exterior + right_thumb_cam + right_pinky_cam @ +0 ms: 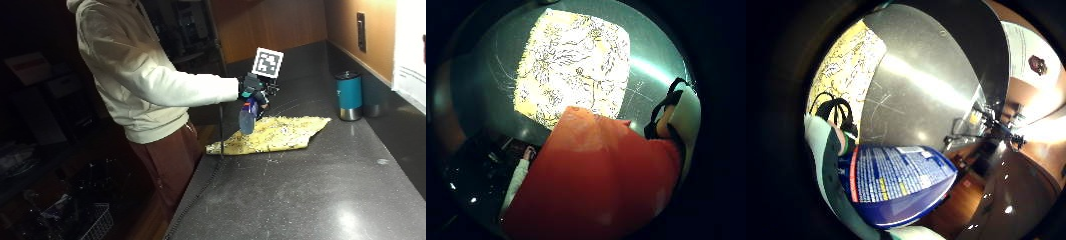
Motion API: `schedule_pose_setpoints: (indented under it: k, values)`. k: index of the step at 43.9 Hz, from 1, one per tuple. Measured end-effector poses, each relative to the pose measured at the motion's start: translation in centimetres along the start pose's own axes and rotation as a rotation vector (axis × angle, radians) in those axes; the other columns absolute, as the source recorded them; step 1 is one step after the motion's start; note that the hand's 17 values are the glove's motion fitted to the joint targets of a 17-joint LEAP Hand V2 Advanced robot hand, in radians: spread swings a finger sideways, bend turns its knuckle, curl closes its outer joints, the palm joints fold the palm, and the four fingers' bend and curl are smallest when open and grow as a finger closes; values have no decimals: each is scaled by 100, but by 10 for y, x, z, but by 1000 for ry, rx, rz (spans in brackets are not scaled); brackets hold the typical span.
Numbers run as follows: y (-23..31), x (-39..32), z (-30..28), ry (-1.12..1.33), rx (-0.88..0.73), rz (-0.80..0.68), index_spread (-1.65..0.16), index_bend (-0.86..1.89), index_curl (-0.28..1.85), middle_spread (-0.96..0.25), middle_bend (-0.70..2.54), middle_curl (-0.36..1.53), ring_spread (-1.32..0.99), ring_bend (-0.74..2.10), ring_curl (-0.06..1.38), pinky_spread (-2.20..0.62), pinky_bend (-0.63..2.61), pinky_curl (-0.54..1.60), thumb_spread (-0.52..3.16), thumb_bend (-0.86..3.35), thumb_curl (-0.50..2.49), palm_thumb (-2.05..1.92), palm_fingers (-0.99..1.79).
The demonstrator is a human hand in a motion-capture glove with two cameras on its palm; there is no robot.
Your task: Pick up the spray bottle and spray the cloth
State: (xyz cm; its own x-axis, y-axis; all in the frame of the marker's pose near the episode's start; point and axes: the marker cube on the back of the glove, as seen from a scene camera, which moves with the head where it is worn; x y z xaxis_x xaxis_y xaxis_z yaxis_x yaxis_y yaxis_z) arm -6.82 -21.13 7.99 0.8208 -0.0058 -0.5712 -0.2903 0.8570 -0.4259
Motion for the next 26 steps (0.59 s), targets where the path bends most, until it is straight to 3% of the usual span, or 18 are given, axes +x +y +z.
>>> schedule_pose_setpoints:
  k: [5, 10, 26]
  values:
    - [-9, -8, 10, -30, -9, 12, -10, 47, 53, -11, 60, 49, -22, 52, 43, -23, 31, 37, -6, -3, 68, 99, 138]
    - [-2, -17, -7, -178, 102, -106, -10, 47, 53, -11, 60, 49, -22, 52, 43, -23, 31, 37, -6, -3, 68, 99, 138]
    - [-1, -82, -147, -1216, 573, -313, -9, 48, 54, -11, 59, 49, -21, 52, 43, -22, 32, 37, -6, -3, 69, 99, 137]
